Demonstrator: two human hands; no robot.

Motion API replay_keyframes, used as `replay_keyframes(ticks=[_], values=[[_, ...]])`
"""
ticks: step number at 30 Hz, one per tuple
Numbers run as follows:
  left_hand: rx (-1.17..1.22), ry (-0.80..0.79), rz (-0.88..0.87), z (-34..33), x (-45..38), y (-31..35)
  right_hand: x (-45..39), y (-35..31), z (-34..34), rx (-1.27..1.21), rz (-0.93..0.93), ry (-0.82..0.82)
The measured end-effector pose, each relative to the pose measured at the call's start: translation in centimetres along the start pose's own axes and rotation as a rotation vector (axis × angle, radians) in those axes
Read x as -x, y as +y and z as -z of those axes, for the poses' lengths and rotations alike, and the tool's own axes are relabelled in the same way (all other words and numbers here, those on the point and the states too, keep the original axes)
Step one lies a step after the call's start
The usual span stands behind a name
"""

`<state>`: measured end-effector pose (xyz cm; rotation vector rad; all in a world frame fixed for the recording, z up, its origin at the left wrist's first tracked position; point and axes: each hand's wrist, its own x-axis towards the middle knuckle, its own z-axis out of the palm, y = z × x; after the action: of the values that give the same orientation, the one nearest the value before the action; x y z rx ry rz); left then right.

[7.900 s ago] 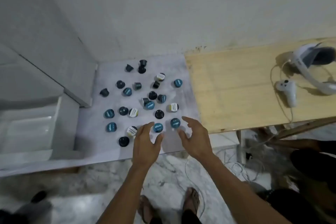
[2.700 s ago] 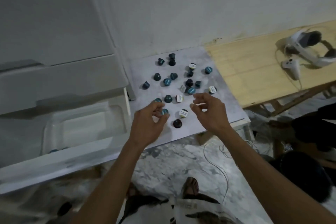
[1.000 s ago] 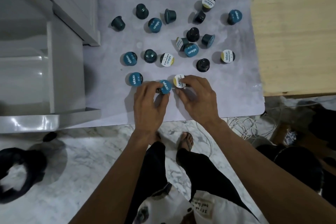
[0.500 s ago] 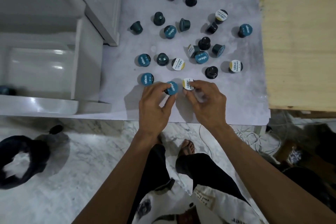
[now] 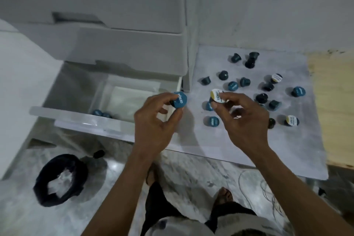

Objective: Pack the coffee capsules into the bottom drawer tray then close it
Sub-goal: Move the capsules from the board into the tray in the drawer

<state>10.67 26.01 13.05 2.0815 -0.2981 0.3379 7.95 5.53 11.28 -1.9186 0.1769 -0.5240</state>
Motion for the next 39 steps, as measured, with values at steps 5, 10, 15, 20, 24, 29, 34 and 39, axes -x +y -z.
replay_keyframes(ticks=[5, 10, 15, 20, 24, 29, 34, 39], values=[[-0.107, -0.187, 0.075, 9.3, -5.0, -5.5, -1.2, -4.9, -8.6, -0.015, 0.013, -0.111], [-0.241, -0.428, 0.146, 16.1, -9.7, -13.1, -1.7, -5.6, -16.9, 0.079, 0.003, -0.292], [-0.321, -0.730, 0.113, 16.6, -12.1, -18.6, -2.0, -4.1, -22.4, 0.282, -0.050, -0.587], [-0.317, -0.912, 0.098, 14.9, -12.8, -22.3, -2.5, -2.3, -26.4, 0.421, -0.088, -0.795], [-0.310, -0.971, 0.110, 14.0, -12.9, -24.0, -2.6, -0.7, -28.2, 0.438, -0.094, -0.873], [-0.296, -0.986, 0.147, 13.5, -12.8, -25.1, -2.5, 0.3, -28.9, 0.500, -0.063, -0.878], [-0.316, -1.023, 0.178, 13.0, -12.7, -25.6, -2.8, 0.5, -28.9, 0.526, -0.068, -0.910], [-0.312, -1.069, 0.217, 12.9, -12.8, -25.7, -2.7, 0.8, -28.5, 0.515, -0.115, -0.936]])
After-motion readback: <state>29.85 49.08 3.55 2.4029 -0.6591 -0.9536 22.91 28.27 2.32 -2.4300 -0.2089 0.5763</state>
